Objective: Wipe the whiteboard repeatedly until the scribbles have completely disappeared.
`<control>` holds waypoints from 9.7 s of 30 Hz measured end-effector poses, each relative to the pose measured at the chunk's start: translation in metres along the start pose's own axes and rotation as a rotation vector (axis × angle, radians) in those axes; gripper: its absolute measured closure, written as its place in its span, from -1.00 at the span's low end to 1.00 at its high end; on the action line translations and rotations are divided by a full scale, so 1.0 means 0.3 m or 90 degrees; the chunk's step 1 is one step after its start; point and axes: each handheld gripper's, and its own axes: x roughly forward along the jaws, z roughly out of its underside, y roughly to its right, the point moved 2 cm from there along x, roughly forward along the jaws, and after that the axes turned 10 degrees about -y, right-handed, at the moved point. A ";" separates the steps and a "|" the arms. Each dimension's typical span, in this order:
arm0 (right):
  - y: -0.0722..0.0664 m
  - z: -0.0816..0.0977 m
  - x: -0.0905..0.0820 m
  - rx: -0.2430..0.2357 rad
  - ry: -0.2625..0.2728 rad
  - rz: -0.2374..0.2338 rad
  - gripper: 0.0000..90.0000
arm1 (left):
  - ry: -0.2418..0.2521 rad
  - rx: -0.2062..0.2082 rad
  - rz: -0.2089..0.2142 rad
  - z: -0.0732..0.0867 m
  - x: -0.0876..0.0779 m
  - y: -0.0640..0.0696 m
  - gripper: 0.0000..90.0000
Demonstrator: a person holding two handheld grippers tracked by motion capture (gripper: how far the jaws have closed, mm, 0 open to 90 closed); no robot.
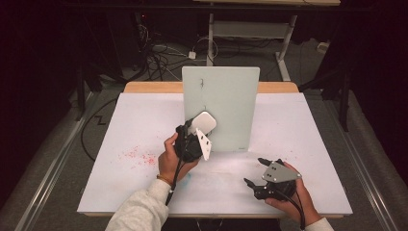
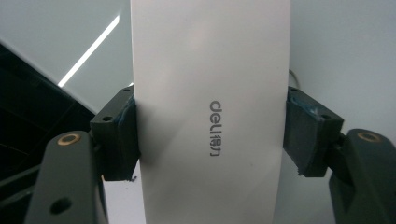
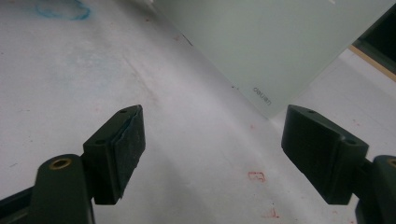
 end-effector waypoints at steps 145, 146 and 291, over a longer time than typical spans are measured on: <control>-0.011 -0.005 0.004 -0.006 -0.010 -0.008 -0.51 | -0.041 0.225 -0.034 0.208 0.029 0.004 -0.35; -0.011 -0.005 0.005 -0.004 -0.010 -0.009 -0.51 | -0.049 0.228 -0.036 0.214 0.028 -0.005 -0.35; -0.019 -0.013 0.000 -0.022 -0.002 -0.010 -0.51 | 0.039 -0.061 0.071 -0.132 -0.062 -0.263 -0.35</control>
